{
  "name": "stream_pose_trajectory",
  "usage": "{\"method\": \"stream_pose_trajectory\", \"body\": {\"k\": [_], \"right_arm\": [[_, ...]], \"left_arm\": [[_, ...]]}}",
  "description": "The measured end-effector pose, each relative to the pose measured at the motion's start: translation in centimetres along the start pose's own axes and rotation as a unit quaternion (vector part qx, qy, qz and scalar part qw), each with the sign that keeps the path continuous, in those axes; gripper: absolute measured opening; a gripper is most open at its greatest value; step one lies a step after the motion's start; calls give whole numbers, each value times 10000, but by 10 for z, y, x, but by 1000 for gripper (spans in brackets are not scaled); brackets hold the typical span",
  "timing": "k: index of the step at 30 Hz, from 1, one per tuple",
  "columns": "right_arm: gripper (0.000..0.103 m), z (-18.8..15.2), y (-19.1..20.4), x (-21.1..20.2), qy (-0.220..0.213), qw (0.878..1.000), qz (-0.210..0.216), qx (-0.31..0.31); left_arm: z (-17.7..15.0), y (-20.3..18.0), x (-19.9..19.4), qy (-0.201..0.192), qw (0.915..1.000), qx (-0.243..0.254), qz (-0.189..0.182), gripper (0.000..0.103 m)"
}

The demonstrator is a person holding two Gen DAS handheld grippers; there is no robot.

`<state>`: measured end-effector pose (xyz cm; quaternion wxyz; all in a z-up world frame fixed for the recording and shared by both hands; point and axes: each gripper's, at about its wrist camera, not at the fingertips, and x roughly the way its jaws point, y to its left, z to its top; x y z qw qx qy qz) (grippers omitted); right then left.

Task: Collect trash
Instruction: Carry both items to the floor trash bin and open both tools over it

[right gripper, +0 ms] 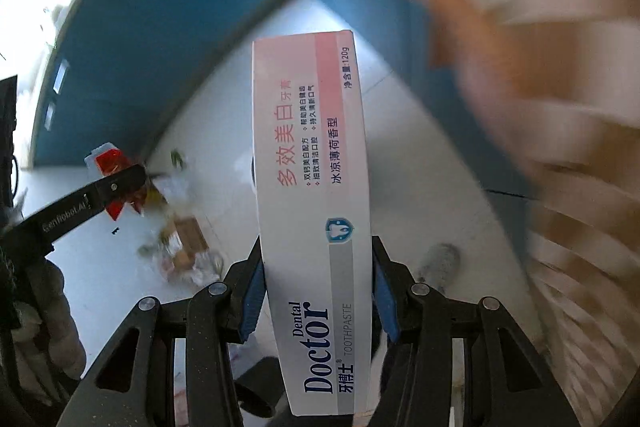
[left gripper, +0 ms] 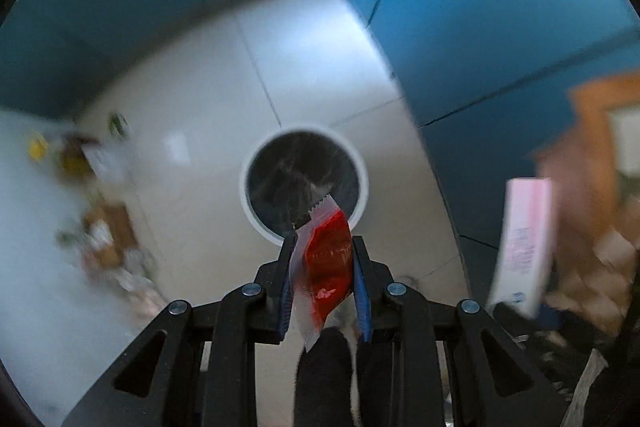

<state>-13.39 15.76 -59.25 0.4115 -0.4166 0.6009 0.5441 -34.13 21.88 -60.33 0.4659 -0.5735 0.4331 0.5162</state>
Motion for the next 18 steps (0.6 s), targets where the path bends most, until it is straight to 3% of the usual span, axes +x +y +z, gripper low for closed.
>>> {"method": "stream_pose_trajectory", "body": {"k": [4, 9, 14, 15, 16, 17, 18], "right_arm": [[49, 35, 2, 140, 725, 9971, 215, 54], [49, 70, 6, 273, 1323, 9907, 318, -42], [50, 88, 12, 353, 1748, 9840, 238, -238], [51, 90, 12, 364, 1813, 9827, 248, -272], [61, 93, 13, 373, 1854, 9819, 240, -298], [70, 96, 17, 381, 1857, 9818, 208, -329], [86, 97, 21, 384, 1806, 9826, 135, -412]], "left_arm": [[25, 39, 102, 415, 9980, -423, -223, 22], [42, 69, 194, 752, 9951, -540, -359, 22], [44, 80, 226, 940, 9937, -498, -357, 25], [43, 83, 226, 919, 9940, -508, -317, 29], [42, 89, 228, 861, 9944, -534, -292, 36], [40, 94, 227, 774, 9951, -568, -222, 65], [38, 99, 224, 694, 9958, -589, -101, 93]]}}
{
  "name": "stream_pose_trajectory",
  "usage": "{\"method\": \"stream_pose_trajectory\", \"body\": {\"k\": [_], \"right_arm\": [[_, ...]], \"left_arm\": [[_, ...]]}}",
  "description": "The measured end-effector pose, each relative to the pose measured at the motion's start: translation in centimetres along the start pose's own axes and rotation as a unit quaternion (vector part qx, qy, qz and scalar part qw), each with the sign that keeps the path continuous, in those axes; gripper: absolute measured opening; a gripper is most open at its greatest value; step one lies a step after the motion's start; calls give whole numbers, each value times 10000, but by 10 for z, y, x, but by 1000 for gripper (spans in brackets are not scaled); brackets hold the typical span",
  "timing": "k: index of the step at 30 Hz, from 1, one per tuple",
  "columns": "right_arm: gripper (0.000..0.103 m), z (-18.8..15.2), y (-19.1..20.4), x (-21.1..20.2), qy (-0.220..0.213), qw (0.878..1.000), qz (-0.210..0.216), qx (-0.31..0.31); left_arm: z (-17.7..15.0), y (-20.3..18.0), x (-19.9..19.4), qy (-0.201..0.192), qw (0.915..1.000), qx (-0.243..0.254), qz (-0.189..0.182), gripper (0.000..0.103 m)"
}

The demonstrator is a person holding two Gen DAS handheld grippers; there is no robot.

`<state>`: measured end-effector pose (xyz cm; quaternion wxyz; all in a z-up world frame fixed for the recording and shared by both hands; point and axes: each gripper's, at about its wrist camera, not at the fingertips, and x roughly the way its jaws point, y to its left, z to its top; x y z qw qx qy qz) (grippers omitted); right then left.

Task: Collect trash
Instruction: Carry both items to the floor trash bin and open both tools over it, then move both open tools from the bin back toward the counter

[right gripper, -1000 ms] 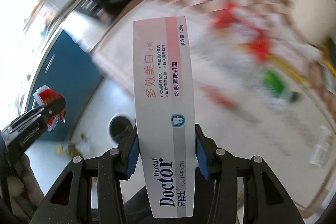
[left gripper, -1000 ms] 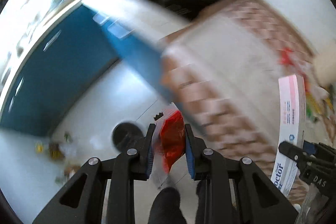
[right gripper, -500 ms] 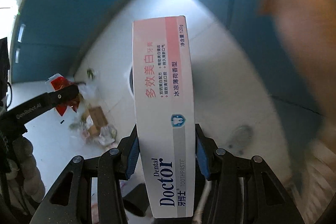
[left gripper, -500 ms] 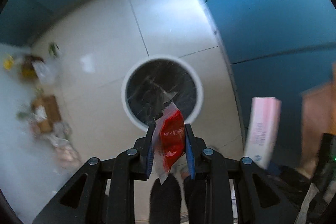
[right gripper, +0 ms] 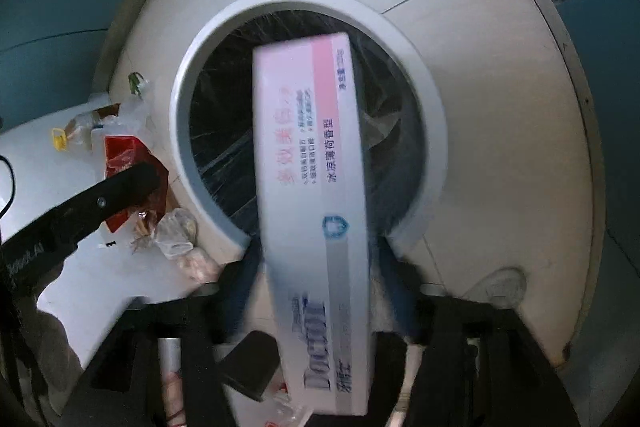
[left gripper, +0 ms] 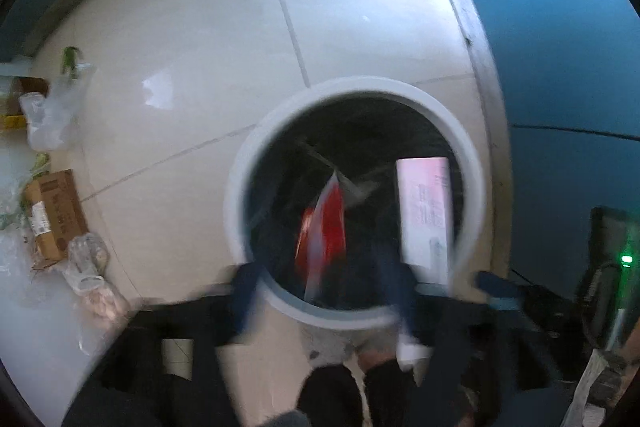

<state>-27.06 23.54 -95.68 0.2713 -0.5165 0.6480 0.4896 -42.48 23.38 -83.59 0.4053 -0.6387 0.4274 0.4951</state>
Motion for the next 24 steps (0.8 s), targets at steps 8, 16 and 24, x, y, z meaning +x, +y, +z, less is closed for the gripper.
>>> {"method": "stream_pose_trajectory", "body": {"k": [8, 16, 24], "right_arm": [[103, -9, 15, -17, -560, 9929, -988, -366], [103, -37, 20, -65, -955, 9794, -1656, -653], [103, -86, 41, -141, -1337, 9702, -1814, -888]], "left_arm": [[-33, 23, -26, -833, 9911, -163, 1030, 99], [-62, 17, -63, -947, 9888, -191, 1135, 103], [-100, 5, -130, -1140, 9874, -319, 1048, 103]]}}
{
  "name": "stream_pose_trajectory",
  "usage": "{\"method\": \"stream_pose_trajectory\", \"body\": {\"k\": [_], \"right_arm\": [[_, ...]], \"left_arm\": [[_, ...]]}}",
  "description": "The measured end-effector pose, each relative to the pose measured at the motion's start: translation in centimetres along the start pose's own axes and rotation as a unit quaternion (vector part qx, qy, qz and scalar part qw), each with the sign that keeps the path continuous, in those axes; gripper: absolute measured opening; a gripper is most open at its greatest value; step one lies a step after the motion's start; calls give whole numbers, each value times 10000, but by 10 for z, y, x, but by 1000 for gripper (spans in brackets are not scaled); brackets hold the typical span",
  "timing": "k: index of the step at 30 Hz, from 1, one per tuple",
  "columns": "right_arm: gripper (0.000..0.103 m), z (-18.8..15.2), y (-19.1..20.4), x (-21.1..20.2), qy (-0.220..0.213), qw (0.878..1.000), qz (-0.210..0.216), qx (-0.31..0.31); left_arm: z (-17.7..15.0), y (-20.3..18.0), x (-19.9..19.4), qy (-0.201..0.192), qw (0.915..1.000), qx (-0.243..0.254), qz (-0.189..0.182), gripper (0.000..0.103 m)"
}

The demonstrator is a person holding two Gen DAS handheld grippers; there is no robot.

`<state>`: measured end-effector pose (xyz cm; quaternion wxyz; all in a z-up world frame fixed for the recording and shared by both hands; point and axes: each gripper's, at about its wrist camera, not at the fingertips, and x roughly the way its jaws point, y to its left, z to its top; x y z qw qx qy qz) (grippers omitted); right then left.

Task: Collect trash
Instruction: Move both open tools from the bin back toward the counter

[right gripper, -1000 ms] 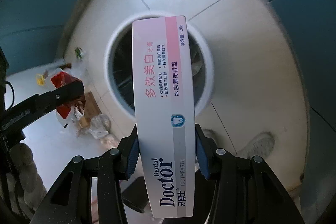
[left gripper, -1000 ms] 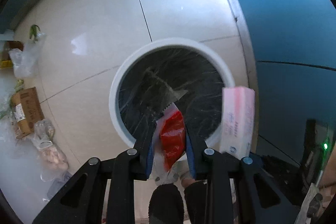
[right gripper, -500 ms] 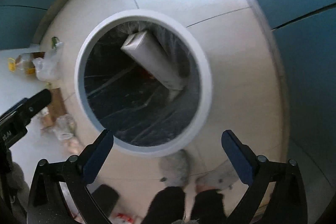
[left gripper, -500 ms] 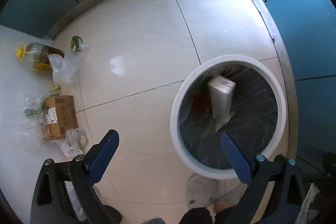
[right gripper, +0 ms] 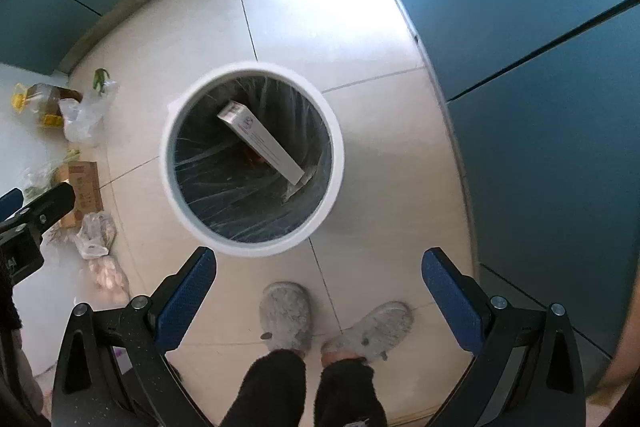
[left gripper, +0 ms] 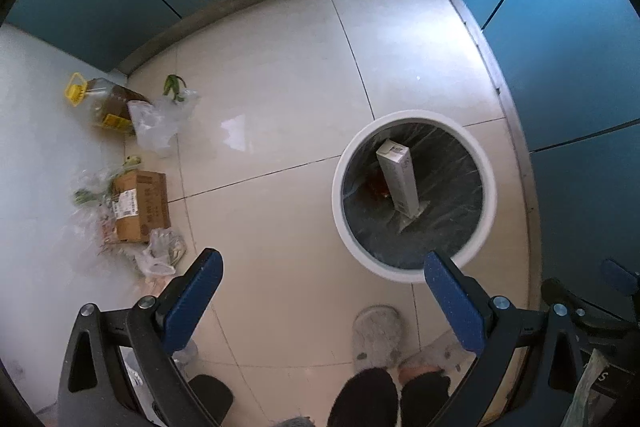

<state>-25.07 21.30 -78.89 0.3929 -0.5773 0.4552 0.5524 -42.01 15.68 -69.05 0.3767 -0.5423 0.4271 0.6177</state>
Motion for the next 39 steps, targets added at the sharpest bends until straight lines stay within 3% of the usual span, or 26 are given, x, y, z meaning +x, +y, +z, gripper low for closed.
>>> {"method": "stream_pose_trajectory", "body": {"k": [6, 18, 27, 30, 34, 39], "right_arm": [[103, -22, -1, -96, -460, 9988, -79, -159], [103, -90, -3, -301, -1075, 9940, 71, -180], [103, -148, -7, -411, -1290, 9910, 333, -138], [103, -164, -14, -438, -1371, 9865, 885, 114], [103, -180, -44, -468, -1550, 9706, 1693, 721], [103, -215, -122, -516, -2105, 9503, 1765, 1467]], "left_arm": [[-19, 11, -74, -66, 9998, -117, -159, 103], [-64, 28, -238, -463, 9979, 100, -453, 103], [-99, 33, -327, -838, 9949, 414, -386, 103], [-102, 22, -366, -1212, 9903, 631, -258, 103], [-100, -17, -423, -1910, 9765, 985, -159, 103], [-99, -93, -474, -2426, 9593, 1423, -253, 103]]}}
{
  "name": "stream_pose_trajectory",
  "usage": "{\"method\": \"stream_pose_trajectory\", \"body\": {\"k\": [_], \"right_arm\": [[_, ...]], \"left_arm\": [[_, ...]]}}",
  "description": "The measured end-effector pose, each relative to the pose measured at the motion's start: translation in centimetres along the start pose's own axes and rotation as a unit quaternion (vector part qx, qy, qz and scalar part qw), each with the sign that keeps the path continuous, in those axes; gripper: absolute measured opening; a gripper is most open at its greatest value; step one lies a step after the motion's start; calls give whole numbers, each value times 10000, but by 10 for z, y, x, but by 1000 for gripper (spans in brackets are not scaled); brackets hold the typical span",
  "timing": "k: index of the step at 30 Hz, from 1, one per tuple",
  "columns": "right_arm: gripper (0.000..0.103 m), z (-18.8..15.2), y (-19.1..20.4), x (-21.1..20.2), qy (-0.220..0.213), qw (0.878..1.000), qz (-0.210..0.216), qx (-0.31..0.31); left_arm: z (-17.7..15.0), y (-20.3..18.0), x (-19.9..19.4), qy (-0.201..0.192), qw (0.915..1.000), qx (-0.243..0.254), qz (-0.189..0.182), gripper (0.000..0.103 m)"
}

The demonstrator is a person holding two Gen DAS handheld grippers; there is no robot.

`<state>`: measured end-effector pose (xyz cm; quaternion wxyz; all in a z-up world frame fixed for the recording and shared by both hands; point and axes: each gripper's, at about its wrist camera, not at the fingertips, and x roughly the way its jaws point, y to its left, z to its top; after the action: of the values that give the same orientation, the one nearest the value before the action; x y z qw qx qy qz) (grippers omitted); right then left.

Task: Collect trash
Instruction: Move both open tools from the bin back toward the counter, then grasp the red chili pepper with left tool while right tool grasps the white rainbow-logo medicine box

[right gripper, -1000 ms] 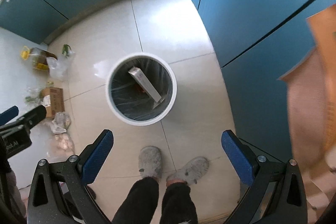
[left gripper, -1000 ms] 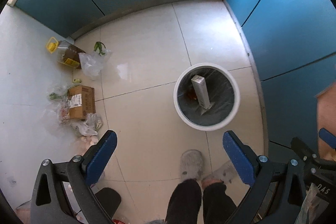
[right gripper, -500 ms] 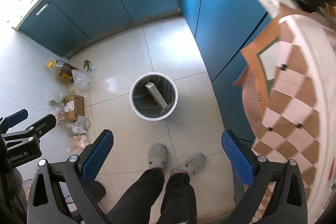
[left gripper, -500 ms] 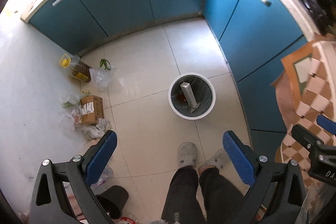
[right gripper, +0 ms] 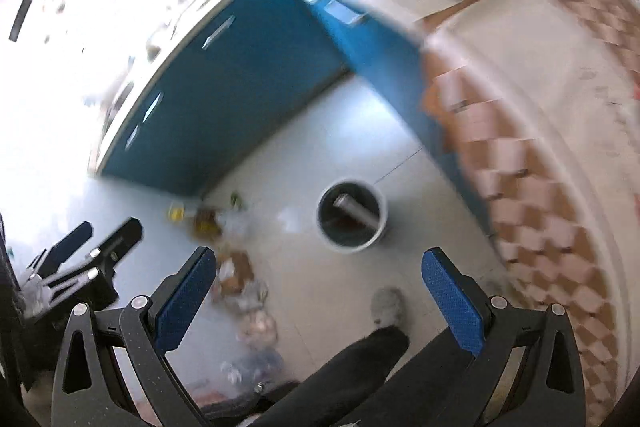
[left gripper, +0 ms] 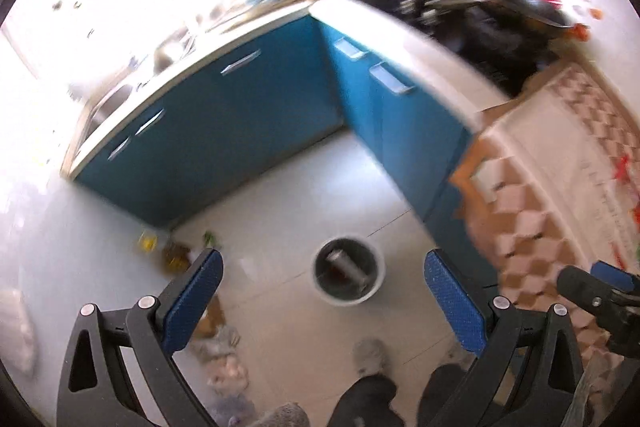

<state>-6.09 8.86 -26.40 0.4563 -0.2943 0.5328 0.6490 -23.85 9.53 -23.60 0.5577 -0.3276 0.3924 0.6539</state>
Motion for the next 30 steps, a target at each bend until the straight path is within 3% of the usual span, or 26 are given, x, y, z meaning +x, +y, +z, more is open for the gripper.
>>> {"method": "stream_pose_trajectory", "body": {"k": [3, 7, 12, 17, 21, 23, 25, 26, 29, 30], "right_arm": [[103, 4, -55, -48, -392, 9978, -263, 457], [103, -9, -168, -120, -812, 9818, -903, 1459], [103, -67, -319, -194, -1060, 9312, -1975, 2875], [103, -143, -441, -234, -923, 8733, -2533, 4058], [103, -187, -492, -231, -757, 8469, -2684, 4528], [102, -199, -505, -227, -730, 8398, -2739, 4630], [102, -206, -515, -222, -666, 8380, -2822, 4622], [102, -208, -521, -218, -591, 8388, -2846, 4604], [101, -209, -527, -205, -395, 8437, -2882, 4512], [99, -209, -529, -201, -347, 8457, -2870, 4486]], "left_arm": [[18, -69, -14, -92, 9987, 325, -377, 103], [26, -192, -31, 26, 9894, 1150, -888, 103], [8, -328, -28, 695, 9652, 2024, -1503, 103], [-24, -410, 19, 2055, 9402, 1859, -1982, 100], [-39, -446, 57, 2719, 9318, 1178, -2095, 76], [-40, -450, 70, 2803, 9333, 932, -2041, 70], [-42, -454, 78, 2818, 9361, 827, -1938, 57], [-41, -456, 76, 2673, 9415, 822, -1880, 57], [-43, -462, 71, 2460, 9480, 1036, -1732, 26], [-43, -463, 70, 2391, 9496, 1128, -1685, 11]]}}
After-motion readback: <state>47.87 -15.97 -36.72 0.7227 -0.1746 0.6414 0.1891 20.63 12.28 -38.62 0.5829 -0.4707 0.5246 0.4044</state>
